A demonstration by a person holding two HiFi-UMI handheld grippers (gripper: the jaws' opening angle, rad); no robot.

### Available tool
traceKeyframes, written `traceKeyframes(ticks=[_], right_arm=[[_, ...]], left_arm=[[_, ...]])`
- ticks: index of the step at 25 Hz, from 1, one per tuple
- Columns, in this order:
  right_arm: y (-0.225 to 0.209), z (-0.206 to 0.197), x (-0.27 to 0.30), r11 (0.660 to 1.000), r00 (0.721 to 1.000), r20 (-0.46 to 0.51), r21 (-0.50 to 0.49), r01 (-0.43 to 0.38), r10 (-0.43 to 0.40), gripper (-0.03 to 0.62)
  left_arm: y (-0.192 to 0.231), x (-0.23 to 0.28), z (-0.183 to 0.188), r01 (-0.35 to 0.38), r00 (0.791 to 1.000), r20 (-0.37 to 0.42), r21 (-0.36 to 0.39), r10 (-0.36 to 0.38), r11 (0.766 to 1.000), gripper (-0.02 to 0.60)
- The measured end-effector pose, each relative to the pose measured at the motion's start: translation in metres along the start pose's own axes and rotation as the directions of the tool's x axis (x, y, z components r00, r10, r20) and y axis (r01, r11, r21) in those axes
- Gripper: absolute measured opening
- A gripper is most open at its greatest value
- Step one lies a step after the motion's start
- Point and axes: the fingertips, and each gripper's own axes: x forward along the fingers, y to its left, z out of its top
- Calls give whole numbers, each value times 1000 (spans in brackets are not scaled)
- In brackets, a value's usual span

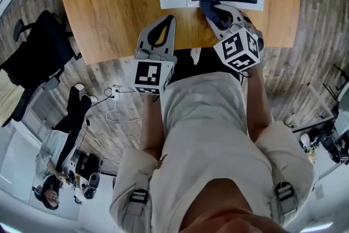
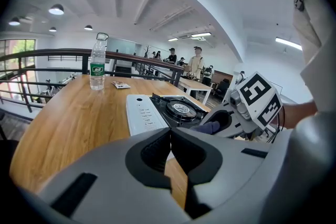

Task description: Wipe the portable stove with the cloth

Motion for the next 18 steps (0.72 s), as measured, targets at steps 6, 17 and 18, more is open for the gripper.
traceKeyframes(ticks=[6, 17, 18], right_arm=[[13, 19, 11, 999, 999, 15, -26, -28, 29, 110], [29, 41, 22, 996, 998, 6, -73, -59, 59, 110], [30, 42, 22, 995, 998, 1, -78, -58, 59, 110]], left_arm=[[13, -10, -1, -22, 1000, 12, -16, 22, 1000, 20], [33, -29, -8, -59, 998, 10, -38, 59, 998, 20], [34, -31, -7, -63, 998, 16, -40, 63, 997, 20]])
